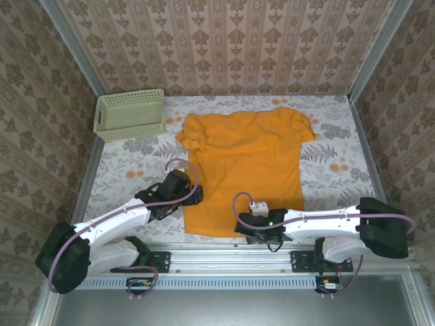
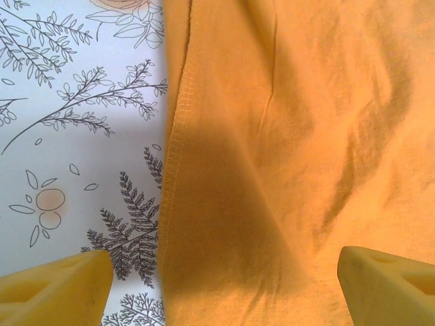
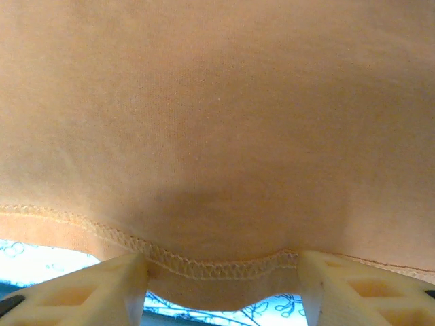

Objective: Fold the inside-out t-shirt

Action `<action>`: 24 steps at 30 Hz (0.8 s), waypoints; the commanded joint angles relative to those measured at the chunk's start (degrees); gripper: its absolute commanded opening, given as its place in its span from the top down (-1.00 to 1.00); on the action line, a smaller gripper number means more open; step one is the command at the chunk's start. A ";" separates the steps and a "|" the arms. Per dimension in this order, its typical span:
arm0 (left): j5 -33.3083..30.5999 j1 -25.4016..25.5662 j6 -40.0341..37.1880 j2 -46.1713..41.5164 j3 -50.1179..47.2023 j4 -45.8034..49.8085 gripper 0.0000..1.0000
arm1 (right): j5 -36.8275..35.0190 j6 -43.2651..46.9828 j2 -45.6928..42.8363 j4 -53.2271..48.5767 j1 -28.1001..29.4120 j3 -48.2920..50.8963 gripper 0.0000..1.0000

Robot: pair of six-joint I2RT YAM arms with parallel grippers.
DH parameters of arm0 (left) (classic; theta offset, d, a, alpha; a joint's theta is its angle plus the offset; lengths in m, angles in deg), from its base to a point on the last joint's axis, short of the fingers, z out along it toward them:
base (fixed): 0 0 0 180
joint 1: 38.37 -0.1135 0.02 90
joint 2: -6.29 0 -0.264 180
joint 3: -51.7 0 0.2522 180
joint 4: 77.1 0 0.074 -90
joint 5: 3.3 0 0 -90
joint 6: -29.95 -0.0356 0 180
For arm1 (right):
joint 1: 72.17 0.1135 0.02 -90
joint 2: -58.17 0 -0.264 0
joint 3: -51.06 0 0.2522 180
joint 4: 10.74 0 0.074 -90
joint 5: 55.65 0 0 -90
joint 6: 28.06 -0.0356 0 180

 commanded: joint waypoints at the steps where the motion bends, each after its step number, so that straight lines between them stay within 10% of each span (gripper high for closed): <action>1: -1.24 0.33 0.70 -0.64 -0.76 -0.15 -0.75 | 0.77 -2.17 1.72 1.68 0.30 0.40 -0.12; 24: -0.34 0.81 -1.75 -1.18 -0.35 -0.33 -0.82 | -2.28 -2.19 0.44 -5.52 2.37 -2.94 0.84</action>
